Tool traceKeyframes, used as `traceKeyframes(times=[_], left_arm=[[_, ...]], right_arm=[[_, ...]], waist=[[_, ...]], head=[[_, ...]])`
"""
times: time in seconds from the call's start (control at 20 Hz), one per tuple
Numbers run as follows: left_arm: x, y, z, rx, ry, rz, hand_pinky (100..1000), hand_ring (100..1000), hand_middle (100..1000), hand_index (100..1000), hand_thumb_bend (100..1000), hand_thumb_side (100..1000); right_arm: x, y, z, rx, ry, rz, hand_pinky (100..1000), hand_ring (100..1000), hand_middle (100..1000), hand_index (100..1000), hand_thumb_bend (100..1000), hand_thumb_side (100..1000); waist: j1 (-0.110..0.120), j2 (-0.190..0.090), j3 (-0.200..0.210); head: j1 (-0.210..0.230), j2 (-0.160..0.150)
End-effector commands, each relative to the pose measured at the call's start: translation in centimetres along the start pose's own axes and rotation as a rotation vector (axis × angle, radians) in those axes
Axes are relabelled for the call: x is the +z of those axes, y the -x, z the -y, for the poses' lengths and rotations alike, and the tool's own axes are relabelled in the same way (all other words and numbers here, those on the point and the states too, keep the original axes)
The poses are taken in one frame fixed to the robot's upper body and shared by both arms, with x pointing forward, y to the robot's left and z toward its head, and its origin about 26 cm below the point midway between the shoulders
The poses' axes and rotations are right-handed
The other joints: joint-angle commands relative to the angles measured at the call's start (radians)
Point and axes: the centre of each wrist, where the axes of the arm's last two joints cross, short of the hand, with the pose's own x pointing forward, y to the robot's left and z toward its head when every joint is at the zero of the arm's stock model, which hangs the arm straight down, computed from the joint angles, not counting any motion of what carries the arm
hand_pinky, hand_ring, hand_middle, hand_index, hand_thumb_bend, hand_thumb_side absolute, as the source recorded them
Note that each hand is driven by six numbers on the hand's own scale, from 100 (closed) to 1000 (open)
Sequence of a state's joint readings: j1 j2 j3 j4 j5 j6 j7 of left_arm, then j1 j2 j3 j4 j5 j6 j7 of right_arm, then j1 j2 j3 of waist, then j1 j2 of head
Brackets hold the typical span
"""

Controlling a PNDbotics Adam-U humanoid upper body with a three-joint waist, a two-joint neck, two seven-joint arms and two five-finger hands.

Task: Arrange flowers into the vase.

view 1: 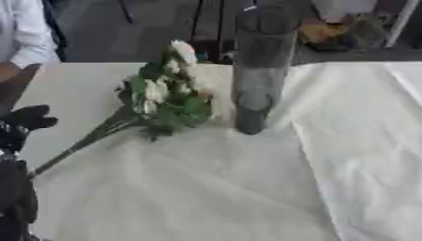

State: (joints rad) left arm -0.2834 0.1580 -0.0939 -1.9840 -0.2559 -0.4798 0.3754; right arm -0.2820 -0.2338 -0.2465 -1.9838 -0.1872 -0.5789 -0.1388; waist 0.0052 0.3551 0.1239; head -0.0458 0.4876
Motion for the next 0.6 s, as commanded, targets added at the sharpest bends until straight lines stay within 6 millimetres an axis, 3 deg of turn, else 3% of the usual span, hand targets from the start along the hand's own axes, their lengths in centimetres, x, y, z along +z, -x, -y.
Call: traceKeyframes(times=[0.05,0.3,0.6], left_arm=[[-0.5,-0.4,-0.1,0.003,0.005,0.023,633,693,826,951,463,967],[-0.6,-0.3,-0.6,-0.029,0.033,0.028,639,698,831,955,444,972],[-1.6,-0.1,-3.5,-0.222,0.181,0.028,662,719,852,970,349,955]], right_arm=[[-0.8,-0.4,0.1,-0.003,-0.012,0.03,824,844,671,914,100,1000],[-0.8,-0.4,0.2,0.0,-0.013,0.028,824,844,671,914,100,1000],[-0.7,-0.5,0.5,0.019,-0.026,0.02,824,845,670,915,100,1000]], waist=[[-0.001,-0.024,0.001],[0.001,-0.023,0.002],[0.018,-0.027,0.008]], head=[[0.006,-0.008],[0.009,-0.012],[-0.006,0.014]])
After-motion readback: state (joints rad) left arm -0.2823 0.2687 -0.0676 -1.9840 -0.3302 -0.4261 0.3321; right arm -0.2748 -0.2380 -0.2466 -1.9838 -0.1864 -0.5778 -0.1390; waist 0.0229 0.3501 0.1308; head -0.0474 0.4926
